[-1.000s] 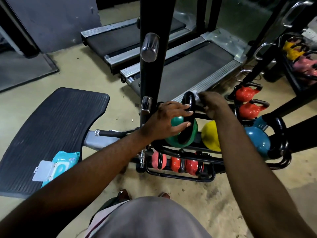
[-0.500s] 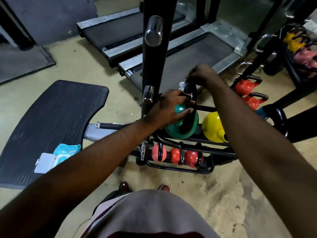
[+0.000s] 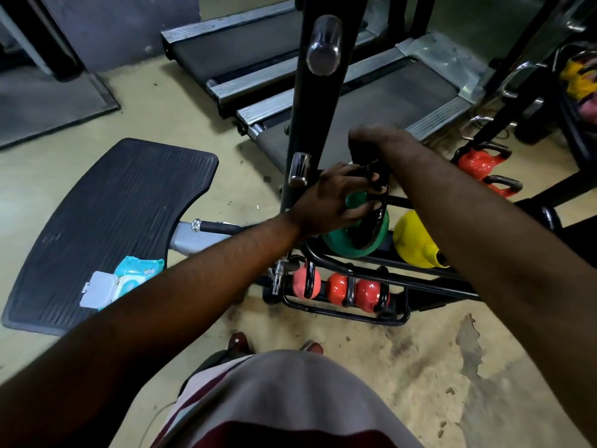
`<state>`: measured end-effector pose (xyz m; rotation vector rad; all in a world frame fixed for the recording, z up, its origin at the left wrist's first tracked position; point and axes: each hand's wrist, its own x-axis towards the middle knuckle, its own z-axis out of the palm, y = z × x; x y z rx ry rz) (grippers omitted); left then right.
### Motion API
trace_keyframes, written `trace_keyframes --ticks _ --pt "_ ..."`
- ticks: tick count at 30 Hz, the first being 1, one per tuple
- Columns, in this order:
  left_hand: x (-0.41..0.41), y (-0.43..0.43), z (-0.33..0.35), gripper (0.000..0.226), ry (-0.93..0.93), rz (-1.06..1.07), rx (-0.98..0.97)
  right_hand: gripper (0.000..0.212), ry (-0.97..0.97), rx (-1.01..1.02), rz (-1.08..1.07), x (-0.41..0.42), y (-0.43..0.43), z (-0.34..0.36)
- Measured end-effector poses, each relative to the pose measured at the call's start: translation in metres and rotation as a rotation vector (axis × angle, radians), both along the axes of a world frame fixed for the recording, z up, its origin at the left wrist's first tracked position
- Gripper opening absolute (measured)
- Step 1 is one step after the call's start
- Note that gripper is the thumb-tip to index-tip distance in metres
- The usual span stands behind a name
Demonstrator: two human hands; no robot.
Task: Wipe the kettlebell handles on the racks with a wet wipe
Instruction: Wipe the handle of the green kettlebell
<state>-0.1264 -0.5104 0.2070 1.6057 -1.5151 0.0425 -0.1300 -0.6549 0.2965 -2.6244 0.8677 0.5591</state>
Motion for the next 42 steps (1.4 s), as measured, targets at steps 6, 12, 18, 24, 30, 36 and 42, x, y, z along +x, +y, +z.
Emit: trace_keyframes --ticks 6,12,18,24,30,36,42 --pt "-0.002 0.000 0.000 0.032 -0.041 0.033 0.074 0.015 0.083 -0.050 0.018 0.009 -0.021 -0.006" --pt "0.004 -0.001 0.000 0.029 -0.032 0.090 0.048 0.024 -0.291 0.017 -0.180 -0.015 -0.040 -0.017" --pt "-0.003 -0.002 -0.003 0.023 0.014 0.089 -0.013 0.013 -0.742 0.683 -0.780 -0.066 -0.028 -0.052" --pt "-0.003 -0.008 -0.002 0.023 0.017 0.084 -0.019 0.016 -0.916 0.915 -1.021 -0.080 -0.016 -0.065" --pt "-0.001 -0.009 0.000 0.023 -0.007 0.086 -0.014 0.010 -0.966 0.388 -0.555 -0.073 -0.026 -0.050" --pt "-0.006 -0.001 -0.004 0.034 -0.053 0.029 0.027 0.021 -0.375 -0.020 0.038 -0.043 -0.037 -0.011" --pt "-0.003 0.013 -0.014 0.046 -0.167 -0.029 0.049 0.027 -0.138 -0.138 0.161 -0.021 -0.028 0.001"
